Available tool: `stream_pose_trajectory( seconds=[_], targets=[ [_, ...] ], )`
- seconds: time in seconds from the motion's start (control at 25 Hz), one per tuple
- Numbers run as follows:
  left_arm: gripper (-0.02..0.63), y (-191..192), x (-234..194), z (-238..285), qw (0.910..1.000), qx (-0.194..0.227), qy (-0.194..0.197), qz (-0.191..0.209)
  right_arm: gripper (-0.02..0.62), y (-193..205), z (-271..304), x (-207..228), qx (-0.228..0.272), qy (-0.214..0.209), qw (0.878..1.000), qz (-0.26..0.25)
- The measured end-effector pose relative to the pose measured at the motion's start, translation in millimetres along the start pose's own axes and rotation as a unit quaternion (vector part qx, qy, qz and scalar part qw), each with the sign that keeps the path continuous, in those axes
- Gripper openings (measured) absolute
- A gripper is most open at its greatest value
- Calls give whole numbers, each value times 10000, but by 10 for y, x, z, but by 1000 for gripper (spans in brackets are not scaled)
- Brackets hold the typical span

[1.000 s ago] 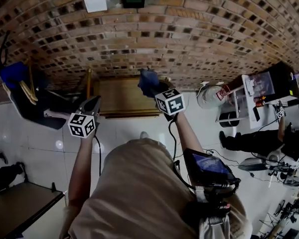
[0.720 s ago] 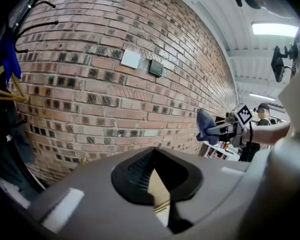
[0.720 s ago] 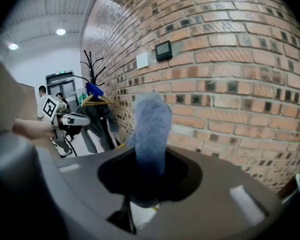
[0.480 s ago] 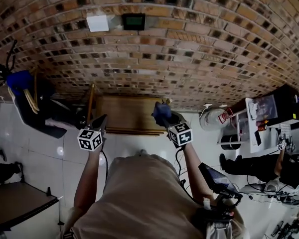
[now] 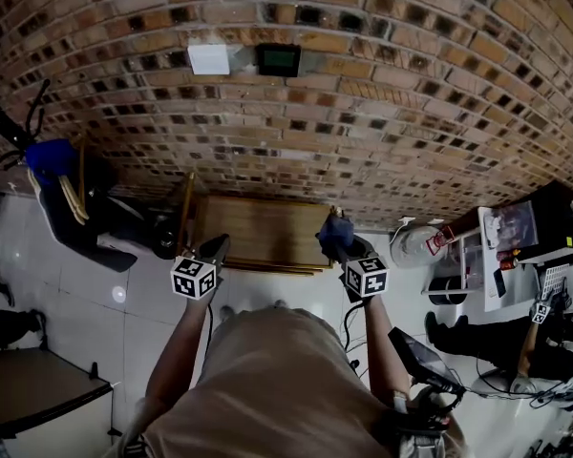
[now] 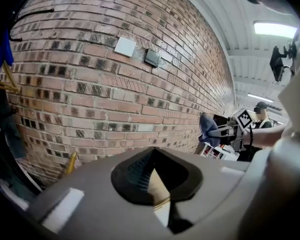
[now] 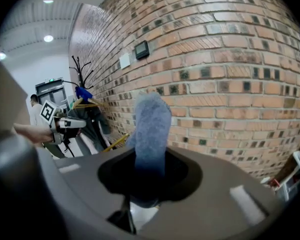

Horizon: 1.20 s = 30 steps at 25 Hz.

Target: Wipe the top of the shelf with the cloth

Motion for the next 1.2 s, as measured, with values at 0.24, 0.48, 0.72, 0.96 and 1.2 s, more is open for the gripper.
stream_pose_trajectory(
  seconds=[0.24, 0.48, 0.72, 0.96, 1.2],
  targets=[
    [3, 30, -146, -183, 9998, -147, 92, 21, 94, 4, 39, -178, 46, 144, 9995, 271],
    [5, 105, -351, -377, 9996, -219, 111, -114, 95, 13, 69, -432, 0, 192, 9993, 322],
    [3, 175, -423, -405, 9992, -307, 216, -157, 94, 44, 95, -562, -49, 265, 9989, 374],
    [5, 209, -390, -341, 9983, -460, 361, -80, 94, 109, 130, -566, -84, 387, 9985, 375],
    [3, 235, -404, -335, 9975, -576, 415, -39, 87, 193, 130, -578, -109, 551, 9976, 407]
  ],
)
Point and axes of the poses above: the fingertips, and each gripper's own axes: z forward along the fingers, x to its right, y out of its underside, the point moved 3 cm from there along -z, backward along the fingers, and after that the axes turned 15 degrees about y, right-handed, at the moved point
